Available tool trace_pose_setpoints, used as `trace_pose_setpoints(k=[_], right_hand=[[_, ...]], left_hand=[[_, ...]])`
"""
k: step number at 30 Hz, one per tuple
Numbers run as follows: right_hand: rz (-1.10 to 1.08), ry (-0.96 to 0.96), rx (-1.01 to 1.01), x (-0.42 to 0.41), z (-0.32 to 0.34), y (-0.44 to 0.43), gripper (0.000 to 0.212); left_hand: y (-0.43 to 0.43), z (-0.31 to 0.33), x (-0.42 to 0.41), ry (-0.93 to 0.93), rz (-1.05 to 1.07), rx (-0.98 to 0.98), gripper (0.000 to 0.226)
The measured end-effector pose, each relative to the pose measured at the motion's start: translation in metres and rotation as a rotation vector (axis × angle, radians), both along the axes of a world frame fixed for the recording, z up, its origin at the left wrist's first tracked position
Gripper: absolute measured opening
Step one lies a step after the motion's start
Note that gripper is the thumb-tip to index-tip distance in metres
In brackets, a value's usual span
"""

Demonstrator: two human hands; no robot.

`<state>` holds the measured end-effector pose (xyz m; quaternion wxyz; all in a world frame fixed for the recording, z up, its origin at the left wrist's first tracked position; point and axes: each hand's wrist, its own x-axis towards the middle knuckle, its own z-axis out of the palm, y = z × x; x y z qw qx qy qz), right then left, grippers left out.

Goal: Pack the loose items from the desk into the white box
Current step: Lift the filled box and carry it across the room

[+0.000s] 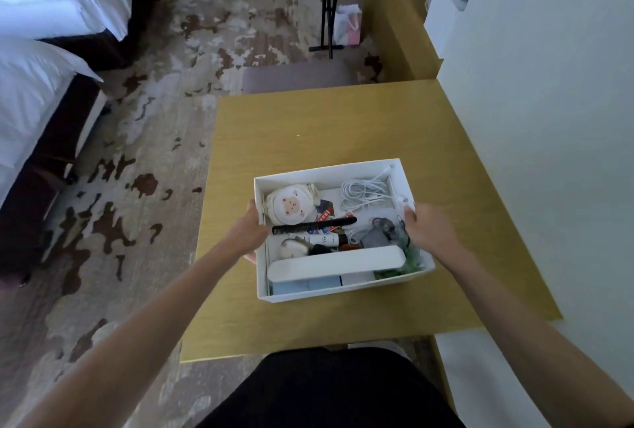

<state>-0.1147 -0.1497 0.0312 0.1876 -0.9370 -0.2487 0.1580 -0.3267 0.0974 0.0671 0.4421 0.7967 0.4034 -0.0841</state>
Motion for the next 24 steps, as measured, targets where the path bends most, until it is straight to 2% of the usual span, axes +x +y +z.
trace_pose_setpoints(k=[4,8,11,13,16,20,24], right_hand=[[0.097,-0.028,0.031,0.023,0.019,0.024,0.040],[0.196,-0.037,0.087,0.037,0.031,0.053,0.043],[0.287,-0.035,0.156,0.039,0.038,0.073,0.041],[0.358,-0.027,0.187,0.037,0.044,0.088,0.040],[0.484,-0.039,0.195,0.029,0.051,0.113,0.042],[0.627,-0.005,0.210,-0.003,0.052,0.154,0.040],[0.729,0.040,0.213,-0.050,0.048,0.193,0.036]], left_hand=[[0.019,0.019,0.011,0.052,0.081,0.036,0.055],[0.026,0.036,0.008,-0.045,0.193,0.045,0.064],[0.021,0.047,-0.008,-0.056,0.276,0.156,0.070],[0.014,0.052,-0.025,-0.008,0.367,0.245,0.076],[0.001,0.055,-0.059,-0.001,0.478,0.261,0.083],[-0.013,0.053,-0.110,-0.039,0.614,0.282,0.076],[-0.024,0.052,-0.159,0.025,0.784,0.286,0.078]])
